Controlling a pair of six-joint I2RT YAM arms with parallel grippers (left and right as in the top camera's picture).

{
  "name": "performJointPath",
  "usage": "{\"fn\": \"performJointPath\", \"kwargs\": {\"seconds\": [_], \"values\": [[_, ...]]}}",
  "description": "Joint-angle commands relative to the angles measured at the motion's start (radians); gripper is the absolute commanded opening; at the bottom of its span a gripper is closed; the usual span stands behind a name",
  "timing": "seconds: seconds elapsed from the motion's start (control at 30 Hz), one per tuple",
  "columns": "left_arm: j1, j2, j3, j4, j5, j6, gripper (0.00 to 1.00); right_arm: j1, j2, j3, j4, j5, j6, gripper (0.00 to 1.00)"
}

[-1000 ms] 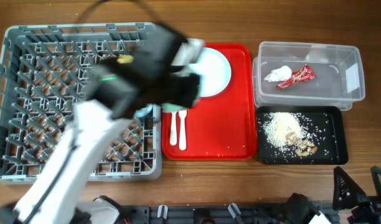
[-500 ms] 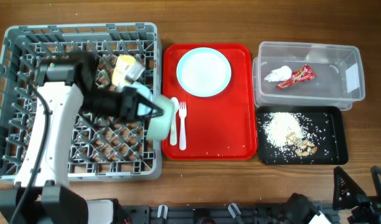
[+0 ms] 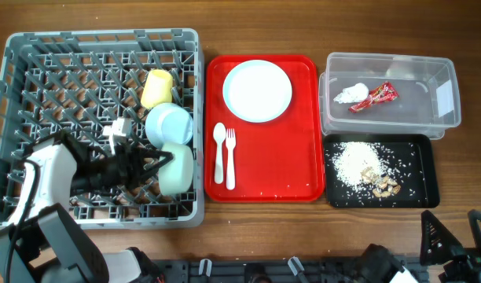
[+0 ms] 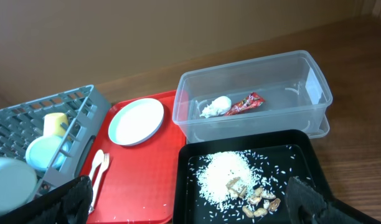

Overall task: Sort waste into correct bins and load items into the dishwasher rack
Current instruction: 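Carry the green bowl into the dish rack and set it down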

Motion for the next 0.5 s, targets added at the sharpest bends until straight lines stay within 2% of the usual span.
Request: {"fn": "performJointPath", "kwargs": {"seconds": [0.0,0.1,0.17,0.2,0.37,0.47], "values": [[0.052,-0.001,-0.013,0.011,-0.085,0.037,0.1,0.0,-0.012,0.0,0.002,0.013,0.007,1.0],[0.064,-0.001,-0.013,0.016,-0.127,0.037,0.19,0.0,-0.012,0.0,0.002,0.013,0.008,1.0],[0.064,-0.001,-0.013,0.023,-0.155,0.037,0.2,0.0,-0.012,0.0,0.002,0.013,0.007,1.0],[0.064,-0.001,-0.013,0.03,-0.168,0.036,0.99,0.0,-0.012,0.0,0.002,0.013,0.007,1.0],[0.093,-0.001,0.014,0.028,-0.196,0.033,1.0,0.0,-0.012,0.0,0.002,0.013,0.007,1.0],[0.139,-0.001,0.077,0.028,-0.268,0.032,1.0,0.0,-0.012,0.0,0.002,0.013,0.007,1.0]]}}
